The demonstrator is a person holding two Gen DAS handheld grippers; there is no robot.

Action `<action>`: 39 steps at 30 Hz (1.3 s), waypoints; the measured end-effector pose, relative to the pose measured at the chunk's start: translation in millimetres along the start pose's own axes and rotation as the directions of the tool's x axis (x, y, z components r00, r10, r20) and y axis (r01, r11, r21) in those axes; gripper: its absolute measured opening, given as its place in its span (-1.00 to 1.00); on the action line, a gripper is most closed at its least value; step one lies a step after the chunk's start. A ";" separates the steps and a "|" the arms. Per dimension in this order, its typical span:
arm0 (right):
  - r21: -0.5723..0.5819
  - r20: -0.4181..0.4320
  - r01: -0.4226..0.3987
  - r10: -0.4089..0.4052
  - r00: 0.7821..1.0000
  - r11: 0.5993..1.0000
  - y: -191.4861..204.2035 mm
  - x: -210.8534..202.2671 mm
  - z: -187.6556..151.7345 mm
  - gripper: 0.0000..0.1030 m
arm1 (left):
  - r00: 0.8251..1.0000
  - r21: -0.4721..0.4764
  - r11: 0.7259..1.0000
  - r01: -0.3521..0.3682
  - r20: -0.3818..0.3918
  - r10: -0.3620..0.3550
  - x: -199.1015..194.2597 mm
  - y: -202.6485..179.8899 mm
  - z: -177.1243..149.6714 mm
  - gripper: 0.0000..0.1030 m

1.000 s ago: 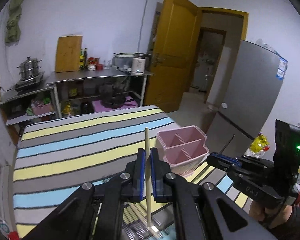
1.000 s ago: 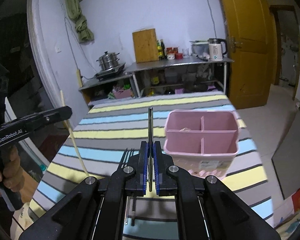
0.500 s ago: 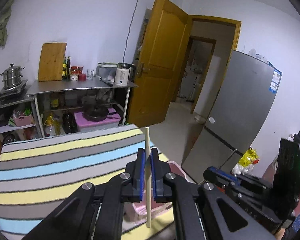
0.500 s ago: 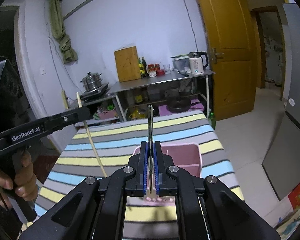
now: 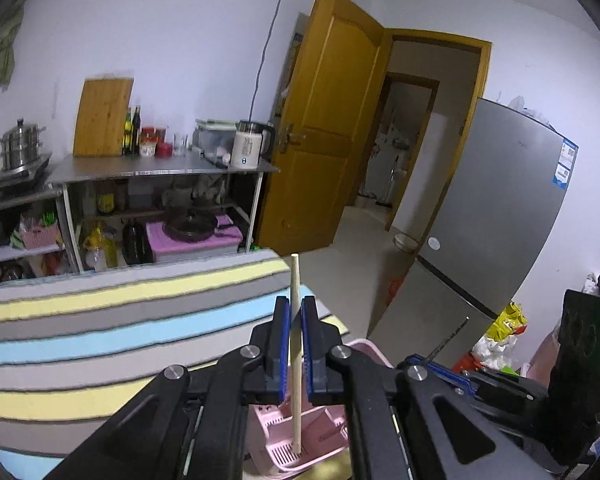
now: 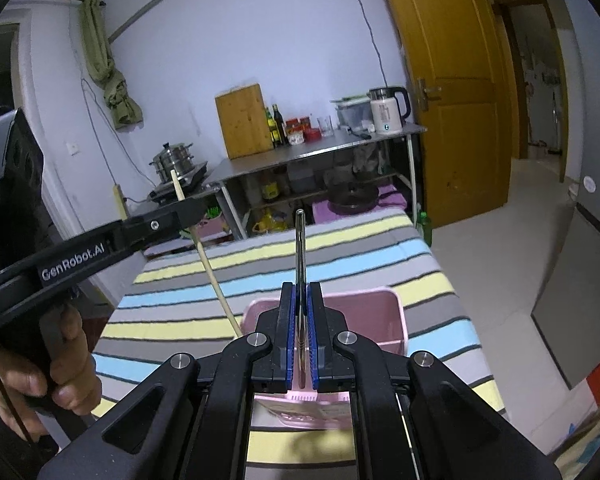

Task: Organize utensils
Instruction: 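Lift both held chopsticks upright and carry them over the pink utensil holder, then lower both chopsticks into the pink holder and open both tools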

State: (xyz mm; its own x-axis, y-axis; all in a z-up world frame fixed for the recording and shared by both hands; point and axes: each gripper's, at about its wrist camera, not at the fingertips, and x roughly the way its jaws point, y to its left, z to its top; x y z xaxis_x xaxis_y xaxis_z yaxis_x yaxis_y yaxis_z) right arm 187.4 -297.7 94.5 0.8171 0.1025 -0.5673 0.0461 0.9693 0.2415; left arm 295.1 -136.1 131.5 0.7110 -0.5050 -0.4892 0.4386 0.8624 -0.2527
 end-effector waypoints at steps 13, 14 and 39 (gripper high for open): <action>0.007 -0.127 0.013 -0.012 0.992 1.000 -4.2 47.0 -32.5 -0.89 | 0.997 -0.075 0.997 -0.003 -0.081 -0.003 28.0 37.3 -40.8 -0.89; 0.007 -0.133 0.016 -0.015 0.991 1.000 -4.8 48.7 -33.6 -0.89 | 0.997 -0.076 0.997 -0.002 -0.081 -0.004 27.6 38.6 -41.4 -0.89; -0.018 0.011 -0.033 0.033 0.999 0.999 16.8 -34.3 -40.0 -0.72 | 0.995 -0.068 0.994 -0.085 0.047 0.089 -105.9 50.3 -80.9 -0.79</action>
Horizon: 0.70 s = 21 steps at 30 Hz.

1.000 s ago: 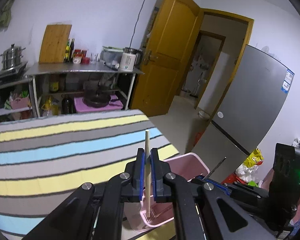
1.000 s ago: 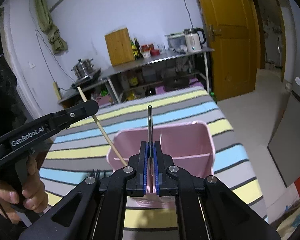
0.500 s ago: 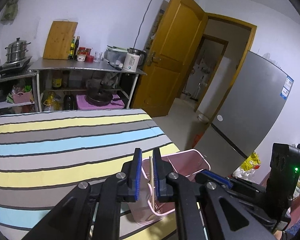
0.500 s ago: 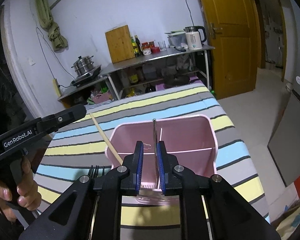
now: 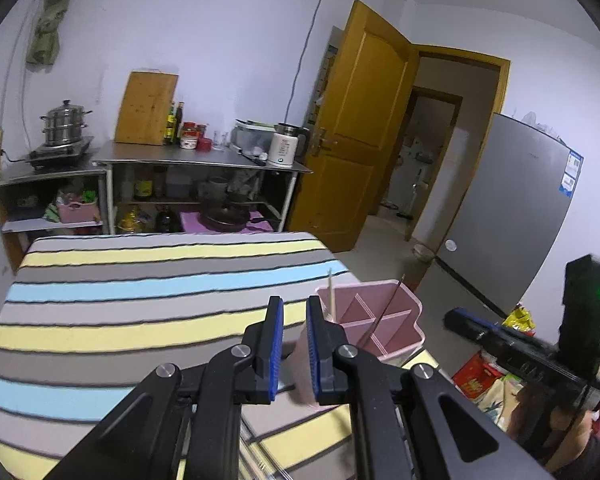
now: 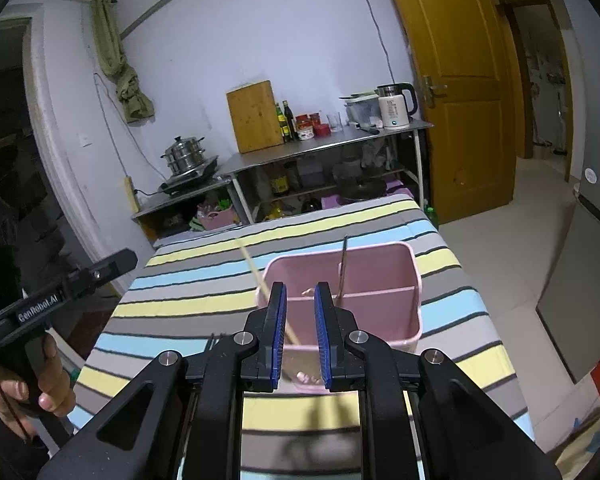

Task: Organize utensils
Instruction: 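Lower both chopsticks into the pink holder and open both tools, then move both tools back down to the black chopsticks on the table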

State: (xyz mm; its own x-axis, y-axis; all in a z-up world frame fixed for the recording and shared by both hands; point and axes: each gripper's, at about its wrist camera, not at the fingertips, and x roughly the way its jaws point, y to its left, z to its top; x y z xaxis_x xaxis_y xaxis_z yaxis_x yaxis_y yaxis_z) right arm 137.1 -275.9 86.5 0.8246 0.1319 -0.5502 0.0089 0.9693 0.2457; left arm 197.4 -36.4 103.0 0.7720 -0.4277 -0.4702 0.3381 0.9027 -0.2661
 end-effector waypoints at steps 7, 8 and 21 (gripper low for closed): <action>-0.036 -0.033 -0.044 0.043 0.999 0.998 17.1 -12.5 -27.3 -0.72 | 0.998 -0.014 0.999 -0.052 -0.034 0.052 -25.4 13.9 -42.5 -0.79; -0.042 -0.039 -0.046 0.045 0.998 0.998 19.8 -12.4 -31.0 -0.72 | 0.997 -0.022 0.998 -0.060 -0.044 0.059 -27.6 17.3 -50.4 -0.79; -0.055 -0.184 -0.109 0.097 0.978 0.993 38.3 12.7 -85.5 -0.72 | 0.964 -0.095 0.981 -0.169 -0.225 0.144 -6.3 54.2 -130.6 -0.61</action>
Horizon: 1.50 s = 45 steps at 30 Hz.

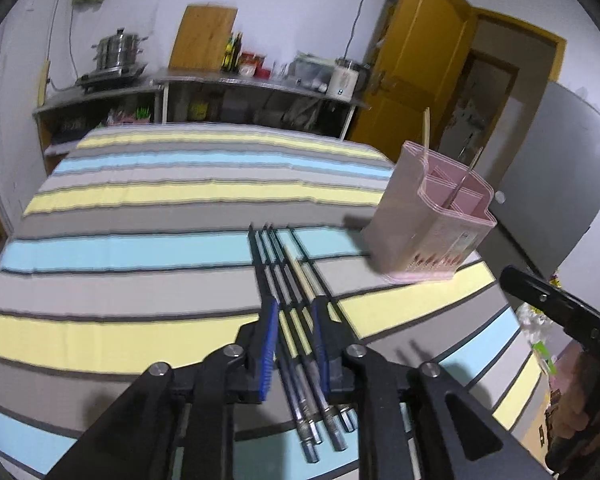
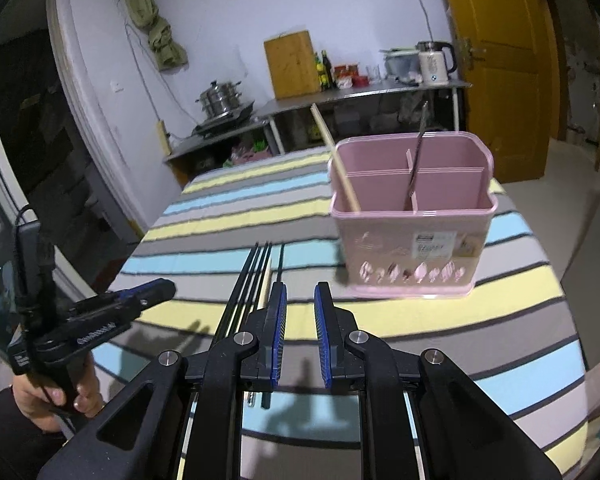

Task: Organize utensils
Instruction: 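Move both tools back down to the black chopsticks on the table, then grasp one black chopstick with the left tool while the right tool grasps another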

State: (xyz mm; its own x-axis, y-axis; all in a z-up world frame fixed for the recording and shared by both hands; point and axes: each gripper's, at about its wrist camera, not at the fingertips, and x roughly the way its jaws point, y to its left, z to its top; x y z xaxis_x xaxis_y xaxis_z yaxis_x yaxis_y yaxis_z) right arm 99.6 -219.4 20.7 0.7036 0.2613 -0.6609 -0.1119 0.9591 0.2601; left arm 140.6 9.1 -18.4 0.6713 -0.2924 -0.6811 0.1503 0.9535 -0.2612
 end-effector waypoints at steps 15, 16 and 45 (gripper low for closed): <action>-0.020 -0.110 -0.020 0.018 0.994 1.000 8.7 46.8 -21.3 -0.72 | 0.992 -0.023 0.998 -0.066 -0.112 0.063 72.7 16.7 -10.5 -0.59; -0.020 -0.114 -0.020 0.017 0.993 1.000 8.5 49.1 -21.5 -0.72 | 0.990 -0.020 0.997 -0.074 -0.119 0.071 76.5 16.7 -11.1 -0.58; -0.102 -0.230 -0.005 -0.019 0.973 0.995 28.4 143.4 -17.6 -0.72 | 0.985 -0.004 0.990 -0.143 -0.097 0.142 68.5 41.8 -10.7 -0.77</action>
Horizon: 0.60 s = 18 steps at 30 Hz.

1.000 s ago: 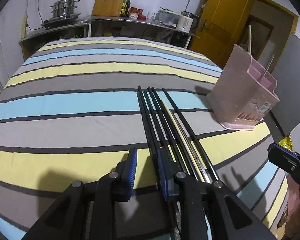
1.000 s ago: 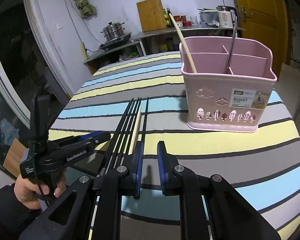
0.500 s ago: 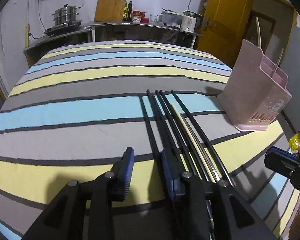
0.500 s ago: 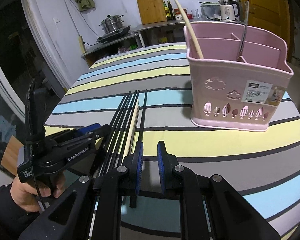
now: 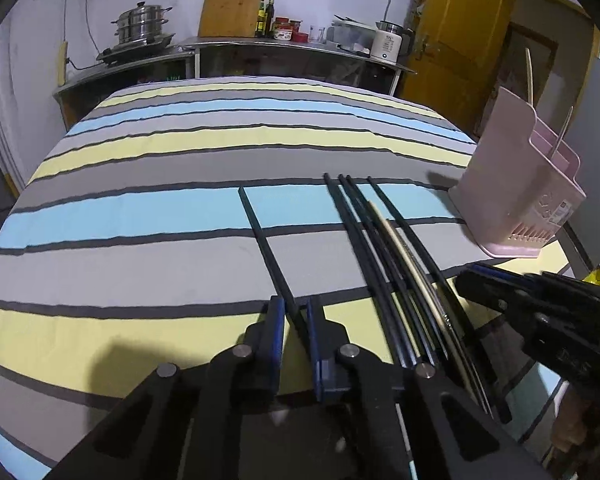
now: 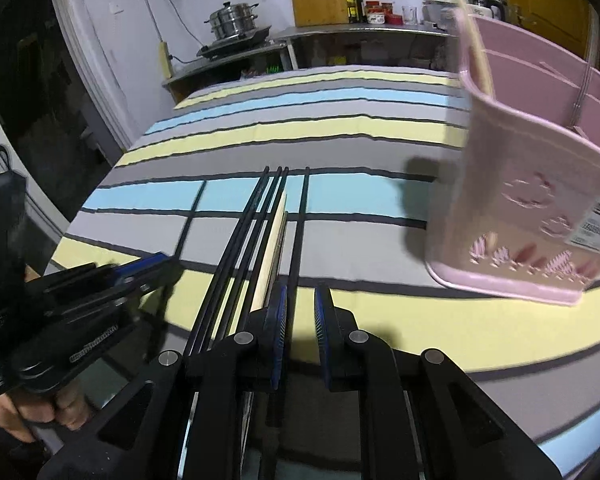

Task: Organize utensils
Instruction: 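Grasp one black chopstick with the left tool while the right tool grasps another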

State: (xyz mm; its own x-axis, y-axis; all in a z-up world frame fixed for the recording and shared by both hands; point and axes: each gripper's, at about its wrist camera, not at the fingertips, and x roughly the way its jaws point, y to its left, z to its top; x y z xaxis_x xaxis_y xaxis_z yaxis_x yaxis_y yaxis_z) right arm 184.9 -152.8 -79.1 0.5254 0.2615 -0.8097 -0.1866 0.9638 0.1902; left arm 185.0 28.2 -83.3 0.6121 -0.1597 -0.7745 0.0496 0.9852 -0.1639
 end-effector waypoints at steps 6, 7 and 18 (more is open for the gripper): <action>-0.001 -0.029 0.018 -0.018 0.999 1.000 1.4 19.8 10.0 -0.72 | 0.998 -0.043 0.998 0.050 -0.024 -0.051 2.1 16.1 7.7 -0.77; -0.001 -0.031 0.022 -0.022 0.999 1.000 1.8 22.0 11.8 -0.72 | 0.998 -0.047 0.998 0.048 -0.025 -0.049 3.8 16.5 9.5 -0.76; -0.039 -0.044 0.083 -0.085 0.995 0.996 10.7 36.6 29.3 -0.72 | 0.999 -0.072 0.997 0.011 -0.047 -0.014 25.2 17.1 36.3 -0.76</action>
State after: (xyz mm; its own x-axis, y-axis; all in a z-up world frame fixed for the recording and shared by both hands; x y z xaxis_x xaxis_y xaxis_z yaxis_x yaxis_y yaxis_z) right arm 226.5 -131.4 -90.4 0.5022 0.1763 -0.8466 -0.1742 0.9796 0.1006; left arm 230.0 43.3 -83.4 0.5735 -0.1766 -0.8000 -0.0003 0.9764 -0.2158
